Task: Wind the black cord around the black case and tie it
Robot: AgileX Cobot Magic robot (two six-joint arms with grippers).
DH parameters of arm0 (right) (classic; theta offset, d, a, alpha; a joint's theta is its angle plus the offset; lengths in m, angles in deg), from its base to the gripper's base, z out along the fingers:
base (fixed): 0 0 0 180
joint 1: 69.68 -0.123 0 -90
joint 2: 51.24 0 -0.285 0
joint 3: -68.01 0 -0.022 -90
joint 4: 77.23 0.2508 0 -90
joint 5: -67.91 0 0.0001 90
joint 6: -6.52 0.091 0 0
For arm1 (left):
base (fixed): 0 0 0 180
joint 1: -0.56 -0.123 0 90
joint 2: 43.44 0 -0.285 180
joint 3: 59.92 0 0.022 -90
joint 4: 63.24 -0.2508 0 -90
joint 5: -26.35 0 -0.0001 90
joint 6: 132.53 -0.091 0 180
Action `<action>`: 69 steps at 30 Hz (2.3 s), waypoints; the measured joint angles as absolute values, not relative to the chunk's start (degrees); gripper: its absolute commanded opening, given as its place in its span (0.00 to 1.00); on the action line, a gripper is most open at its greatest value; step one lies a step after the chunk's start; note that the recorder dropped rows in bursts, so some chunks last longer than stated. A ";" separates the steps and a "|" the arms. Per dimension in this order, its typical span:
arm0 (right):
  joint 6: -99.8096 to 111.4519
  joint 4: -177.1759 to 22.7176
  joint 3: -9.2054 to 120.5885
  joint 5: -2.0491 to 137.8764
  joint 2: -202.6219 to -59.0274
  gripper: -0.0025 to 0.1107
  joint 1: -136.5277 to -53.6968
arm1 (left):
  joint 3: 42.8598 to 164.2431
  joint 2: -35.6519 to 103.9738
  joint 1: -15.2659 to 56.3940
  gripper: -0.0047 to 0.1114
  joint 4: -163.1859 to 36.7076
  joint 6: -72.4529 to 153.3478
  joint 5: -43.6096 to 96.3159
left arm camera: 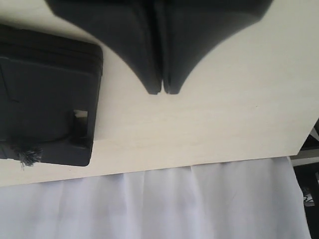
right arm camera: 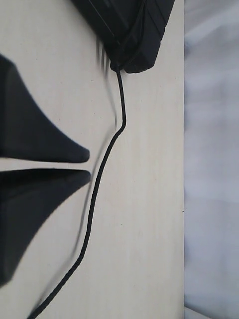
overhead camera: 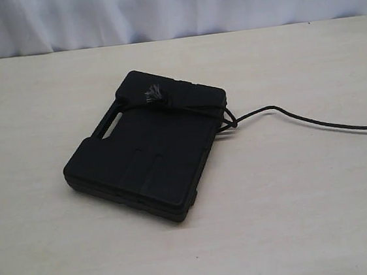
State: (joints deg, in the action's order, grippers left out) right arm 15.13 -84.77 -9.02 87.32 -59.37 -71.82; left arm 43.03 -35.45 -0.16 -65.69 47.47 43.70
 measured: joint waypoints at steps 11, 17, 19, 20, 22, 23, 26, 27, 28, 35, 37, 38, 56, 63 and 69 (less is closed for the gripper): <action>15.13 -84.77 -9.02 87.32 -59.37 0.06 -71.82 | 43.03 -35.45 -0.16 0.04 -65.49 46.39 43.94; 15.13 -84.77 -9.02 87.32 -59.37 0.06 -71.82 | 43.03 -35.45 -0.16 0.04 -65.49 46.35 43.94; 15.13 -84.77 -9.02 87.32 -59.37 0.06 -71.82 | 43.03 -35.45 -0.16 0.04 -65.49 46.35 43.94; 15.13 -84.77 -9.02 87.32 -59.37 0.06 -71.82 | 43.03 -35.45 -0.16 0.04 -65.49 46.25 43.94; 15.13 -84.77 -9.02 87.32 -59.37 0.06 -71.82 | 43.03 -35.45 -0.16 0.04 -65.49 46.26 43.94; 15.13 -84.77 -9.02 87.32 -59.37 0.06 -71.82 | 43.03 -35.45 -0.16 0.04 -65.49 46.15 43.94; 15.13 -84.77 -9.02 87.32 -59.37 0.06 -71.82 | 43.03 -35.45 -0.16 0.04 -65.49 46.15 43.94; 15.13 -84.77 -9.02 87.32 -59.37 0.06 -71.82 | 43.03 -35.45 -0.16 0.04 -65.49 46.15 43.94; 15.13 -84.77 -9.02 87.32 -59.37 0.06 -71.82 | 43.03 -35.45 -0.16 0.04 -65.49 46.15 43.94; 15.13 -84.77 -9.02 87.32 -59.37 0.06 -71.82 | 43.03 -35.45 -0.16 0.04 -65.49 46.15 43.94; 15.13 -84.77 -9.02 87.32 -59.37 0.06 -71.82 | 43.03 -35.45 -0.16 0.04 -65.49 46.15 43.98; 15.13 -84.77 -9.02 87.32 -59.37 0.06 -71.82 | 43.03 -35.45 -0.16 0.04 -65.49 46.15 44.07; 15.13 -83.98 -9.02 87.32 -59.37 0.06 -71.82 | 43.03 -35.45 -0.16 0.04 -65.49 46.15 44.07; 15.13 -83.98 -9.02 87.32 -59.37 0.06 -71.82 | 43.03 -35.45 -0.16 0.04 -65.61 46.15 44.19; 15.13 -83.98 -9.02 87.32 -59.37 0.06 -71.82 | 43.03 -35.45 -0.16 0.04 -65.61 46.15 44.29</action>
State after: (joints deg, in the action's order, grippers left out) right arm 15.13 -83.98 -9.02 87.32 -59.37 -71.82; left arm 43.03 -35.45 -0.16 -65.61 46.15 44.29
